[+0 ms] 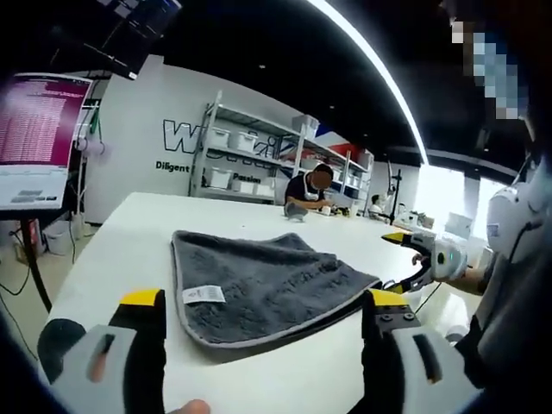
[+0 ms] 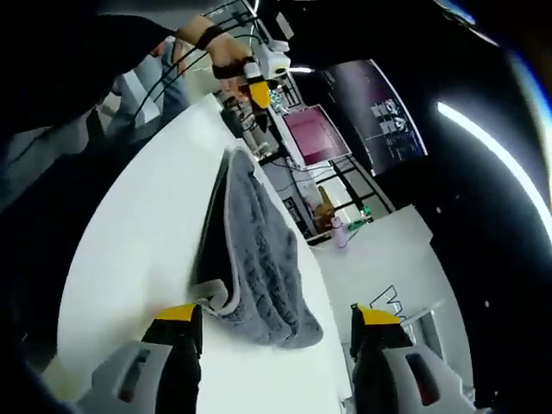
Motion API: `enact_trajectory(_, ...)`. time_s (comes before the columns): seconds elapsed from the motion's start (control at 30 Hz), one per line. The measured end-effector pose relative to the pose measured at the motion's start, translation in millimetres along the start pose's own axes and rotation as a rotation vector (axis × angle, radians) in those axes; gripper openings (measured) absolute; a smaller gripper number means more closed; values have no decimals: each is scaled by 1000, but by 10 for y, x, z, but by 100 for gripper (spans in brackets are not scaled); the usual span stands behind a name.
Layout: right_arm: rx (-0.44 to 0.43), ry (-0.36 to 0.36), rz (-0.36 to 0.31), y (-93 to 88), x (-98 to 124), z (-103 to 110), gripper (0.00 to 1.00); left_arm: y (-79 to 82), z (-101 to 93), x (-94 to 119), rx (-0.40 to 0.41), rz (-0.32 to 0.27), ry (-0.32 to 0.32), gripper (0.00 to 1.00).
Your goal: Fold the towel on the table until its edges align and the towel forms a compact rectangular stack.
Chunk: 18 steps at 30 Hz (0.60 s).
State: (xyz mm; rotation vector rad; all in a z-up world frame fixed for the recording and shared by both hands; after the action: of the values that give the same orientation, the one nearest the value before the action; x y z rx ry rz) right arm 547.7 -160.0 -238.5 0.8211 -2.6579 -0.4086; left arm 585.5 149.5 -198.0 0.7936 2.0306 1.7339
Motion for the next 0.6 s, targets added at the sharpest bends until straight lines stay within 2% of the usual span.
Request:
enact_trajectory(0.27, 27, 6, -1, 22, -81, 76, 71, -19, 19, 16, 20, -4, 3, 99)
enact_trajectory(0.6, 42, 1, -4, -18, -117, 192, 53, -57, 0, -29, 33, 2, -1, 98)
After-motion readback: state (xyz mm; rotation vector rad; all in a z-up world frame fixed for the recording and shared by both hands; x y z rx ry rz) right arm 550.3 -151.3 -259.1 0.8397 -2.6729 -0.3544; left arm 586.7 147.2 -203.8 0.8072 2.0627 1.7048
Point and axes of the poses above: the point that each gripper's makers call its tool centre point, and the gripper's own axes: x roughly backward along the fingers, z roughly to its left, y roughly out of its top, the point moved 1 cm from there along x, roughly backward along the fingers, and after that the axes turned 3 degrees about -z, right-handed, at the moved point
